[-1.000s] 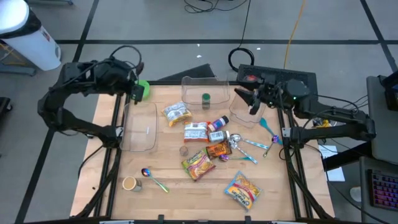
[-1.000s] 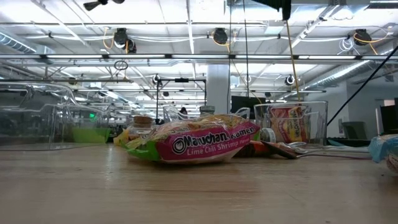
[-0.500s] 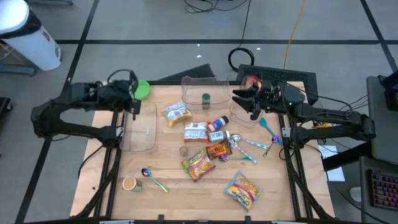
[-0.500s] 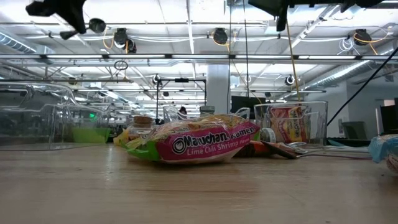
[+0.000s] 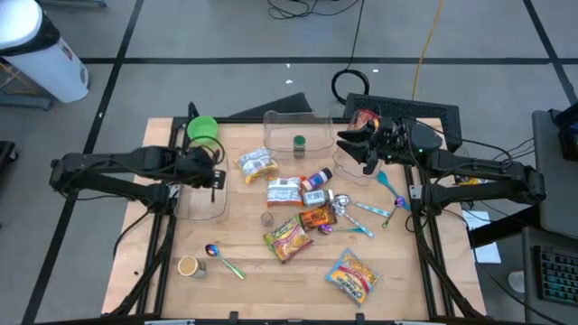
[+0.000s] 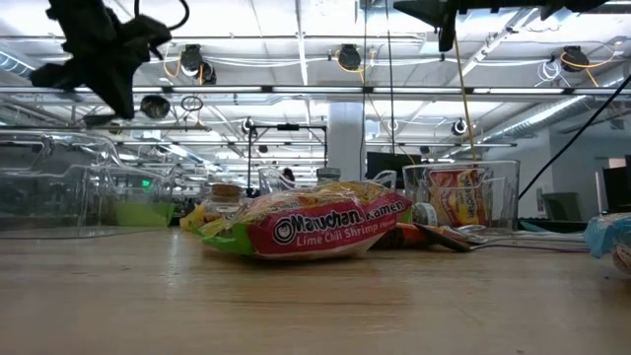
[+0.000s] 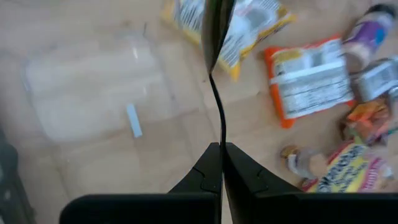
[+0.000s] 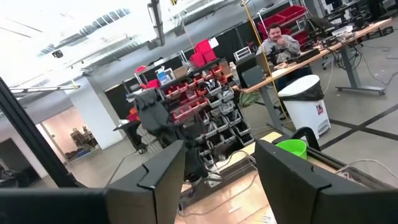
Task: Pick & Place Food Item
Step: Put the black spoon into the left transparent bin
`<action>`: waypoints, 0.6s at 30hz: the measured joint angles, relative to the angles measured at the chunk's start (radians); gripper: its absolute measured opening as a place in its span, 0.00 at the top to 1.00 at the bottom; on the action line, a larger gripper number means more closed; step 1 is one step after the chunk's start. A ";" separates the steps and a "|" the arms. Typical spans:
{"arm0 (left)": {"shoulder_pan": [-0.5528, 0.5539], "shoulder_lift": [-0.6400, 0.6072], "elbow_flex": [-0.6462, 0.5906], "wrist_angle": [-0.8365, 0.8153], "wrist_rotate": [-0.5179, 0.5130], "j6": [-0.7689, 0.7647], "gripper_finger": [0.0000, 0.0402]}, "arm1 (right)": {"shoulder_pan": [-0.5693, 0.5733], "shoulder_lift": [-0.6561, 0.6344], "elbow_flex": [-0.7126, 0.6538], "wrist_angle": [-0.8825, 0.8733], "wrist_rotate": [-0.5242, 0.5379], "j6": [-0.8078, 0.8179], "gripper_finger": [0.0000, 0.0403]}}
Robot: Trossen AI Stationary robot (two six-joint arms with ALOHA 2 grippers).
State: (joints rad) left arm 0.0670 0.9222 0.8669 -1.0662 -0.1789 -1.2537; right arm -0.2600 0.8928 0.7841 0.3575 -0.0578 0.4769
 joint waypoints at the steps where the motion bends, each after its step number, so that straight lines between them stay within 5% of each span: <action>1: -0.004 0.000 -0.020 0.011 0.007 -0.012 0.99 | 0.000 0.000 0.000 -0.004 0.000 -0.003 0.54; 18: 0.069 0.000 -0.177 0.065 0.100 -0.053 0.99 | 0.000 0.002 0.000 -0.049 0.000 -0.010 0.55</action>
State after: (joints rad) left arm 0.1358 0.9226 0.6902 -1.0015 -0.0792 -1.3065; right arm -0.2600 0.8951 0.7841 0.3085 -0.0578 0.4671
